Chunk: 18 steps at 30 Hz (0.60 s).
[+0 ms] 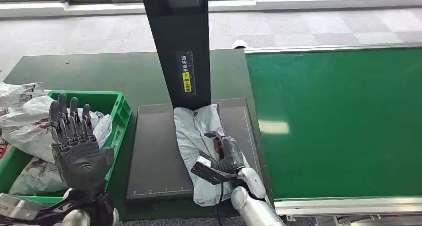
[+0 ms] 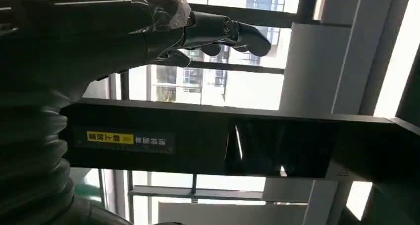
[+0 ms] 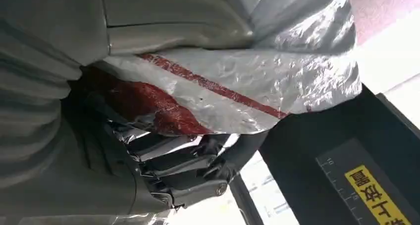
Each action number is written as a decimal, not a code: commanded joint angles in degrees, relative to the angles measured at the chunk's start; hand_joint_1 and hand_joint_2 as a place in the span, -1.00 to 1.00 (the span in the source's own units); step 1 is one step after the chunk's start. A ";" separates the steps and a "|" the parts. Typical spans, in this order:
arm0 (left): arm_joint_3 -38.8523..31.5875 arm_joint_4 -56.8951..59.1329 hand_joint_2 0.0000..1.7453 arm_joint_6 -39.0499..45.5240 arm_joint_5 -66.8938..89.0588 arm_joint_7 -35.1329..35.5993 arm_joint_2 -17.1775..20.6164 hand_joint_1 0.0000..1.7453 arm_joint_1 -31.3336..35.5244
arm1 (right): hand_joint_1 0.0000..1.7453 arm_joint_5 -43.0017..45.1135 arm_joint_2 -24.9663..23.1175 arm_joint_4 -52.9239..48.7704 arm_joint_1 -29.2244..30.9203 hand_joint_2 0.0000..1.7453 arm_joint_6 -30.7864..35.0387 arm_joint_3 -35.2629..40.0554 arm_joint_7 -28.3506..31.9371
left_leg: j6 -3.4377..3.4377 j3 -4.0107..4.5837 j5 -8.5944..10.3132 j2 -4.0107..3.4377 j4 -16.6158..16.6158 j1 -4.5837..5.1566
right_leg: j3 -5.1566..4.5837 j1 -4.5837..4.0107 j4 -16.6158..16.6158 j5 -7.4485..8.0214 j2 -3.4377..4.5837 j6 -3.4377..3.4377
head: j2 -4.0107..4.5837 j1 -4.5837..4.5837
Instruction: Moved the parcel from conveyor to table for the left to box.
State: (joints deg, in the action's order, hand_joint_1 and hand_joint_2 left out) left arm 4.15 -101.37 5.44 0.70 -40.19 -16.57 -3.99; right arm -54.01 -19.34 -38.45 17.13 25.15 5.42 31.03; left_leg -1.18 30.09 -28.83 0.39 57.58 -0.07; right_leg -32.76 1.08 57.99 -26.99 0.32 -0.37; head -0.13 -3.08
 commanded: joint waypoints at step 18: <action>1.70 7.19 1.00 2.46 1.93 0.19 1.94 -1.00 2.50 | -1.00 18.22 3.61 -29.47 -8.32 -1.00 14.85 6.50 8.97 | 0.01 0.10 0.06 0.12 0.00 0.03 | -0.08 0.03 0.00 0.00 -0.16 0.02 | 0.00 0.00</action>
State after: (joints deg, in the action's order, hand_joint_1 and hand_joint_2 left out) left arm 4.72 -98.75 7.02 1.38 -40.17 -16.06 -3.08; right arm -36.27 -18.69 -48.33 14.08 38.90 8.93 40.06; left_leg -1.18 30.10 -28.83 0.34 57.59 -0.07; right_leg -32.80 1.08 57.99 -26.99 0.37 -0.37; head -0.13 -3.08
